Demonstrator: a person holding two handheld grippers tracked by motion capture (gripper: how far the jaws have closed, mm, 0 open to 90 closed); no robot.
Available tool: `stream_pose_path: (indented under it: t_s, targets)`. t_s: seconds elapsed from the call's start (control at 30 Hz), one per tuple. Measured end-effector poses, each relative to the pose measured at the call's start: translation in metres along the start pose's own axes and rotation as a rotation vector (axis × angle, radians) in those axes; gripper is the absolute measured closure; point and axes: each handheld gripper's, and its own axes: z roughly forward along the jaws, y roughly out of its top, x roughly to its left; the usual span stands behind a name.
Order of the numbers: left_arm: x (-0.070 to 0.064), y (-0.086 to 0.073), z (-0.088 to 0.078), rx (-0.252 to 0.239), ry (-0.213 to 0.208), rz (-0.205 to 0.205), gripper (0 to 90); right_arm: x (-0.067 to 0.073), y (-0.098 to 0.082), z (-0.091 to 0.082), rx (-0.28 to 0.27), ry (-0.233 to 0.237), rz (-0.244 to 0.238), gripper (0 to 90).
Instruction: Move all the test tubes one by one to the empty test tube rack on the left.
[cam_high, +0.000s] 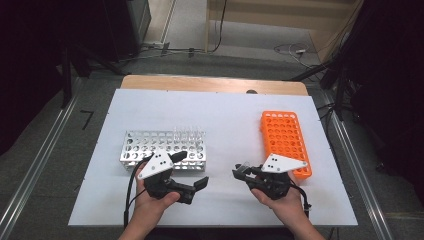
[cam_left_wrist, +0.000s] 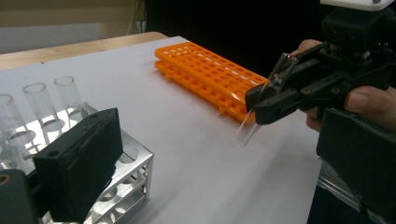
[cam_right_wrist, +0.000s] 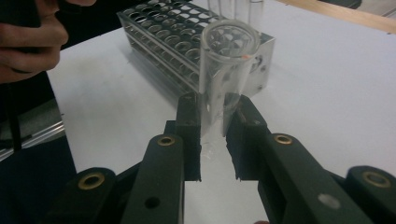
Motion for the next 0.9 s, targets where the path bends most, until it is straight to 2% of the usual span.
stream_pose_path:
  t_s: [0.17, 0.27, 0.5, 0.7, 0.83, 0.9]
  targets:
    - [-0.007, 0.003, 0.005, 0.008, -0.016, 0.013, 6.1, 0.009, 0.001, 0.008, 0.015, 0.029, -0.016, 73.8]
    - [-0.011, 0.004, 0.011, 0.015, -0.031, 0.025, 11.8, 0.013, 0.002, 0.012, 0.021, 0.042, -0.023, 73.8]
    - [-0.024, 0.005, 0.025, 0.036, -0.067, 0.065, 37.9, 0.024, 0.004, 0.022, 0.041, 0.078, -0.044, 73.9]
    - [-0.032, 0.003, 0.032, 0.059, -0.124, 0.103, 57.5, 0.033, 0.007, 0.027, 0.059, 0.108, -0.063, 73.9]
    - [-0.034, 0.002, 0.034, 0.07, -0.141, 0.115, 67.6, 0.035, 0.007, 0.03, 0.071, 0.119, -0.07, 73.8]
    - [-0.034, 0.002, 0.034, 0.071, -0.143, 0.113, 69.7, 0.036, 0.008, 0.03, 0.072, 0.126, -0.072, 73.8]
